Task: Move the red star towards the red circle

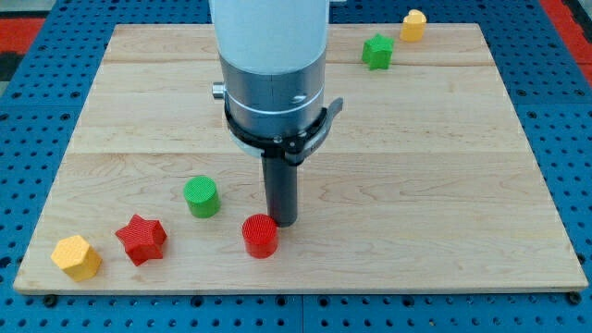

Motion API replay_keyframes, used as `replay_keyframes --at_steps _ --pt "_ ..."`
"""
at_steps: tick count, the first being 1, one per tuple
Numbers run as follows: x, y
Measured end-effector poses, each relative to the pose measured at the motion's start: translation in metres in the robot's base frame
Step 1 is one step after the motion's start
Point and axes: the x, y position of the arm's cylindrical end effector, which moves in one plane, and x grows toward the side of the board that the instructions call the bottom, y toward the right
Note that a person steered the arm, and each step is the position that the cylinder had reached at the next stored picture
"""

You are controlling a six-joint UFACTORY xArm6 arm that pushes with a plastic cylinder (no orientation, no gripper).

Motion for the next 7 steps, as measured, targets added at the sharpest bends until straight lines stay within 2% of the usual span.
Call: replay_keyframes --at_steps 1,2,3,4,5,6,7 --pt "-0.001 0.008" --pt "-0.054 0.02" --pt "-0.102 -0.021" --pt "-0.109 -0.105" --pt "-0.064 -0.191" --pt "-0.02 -0.219" --pt "0.017 -0.22"
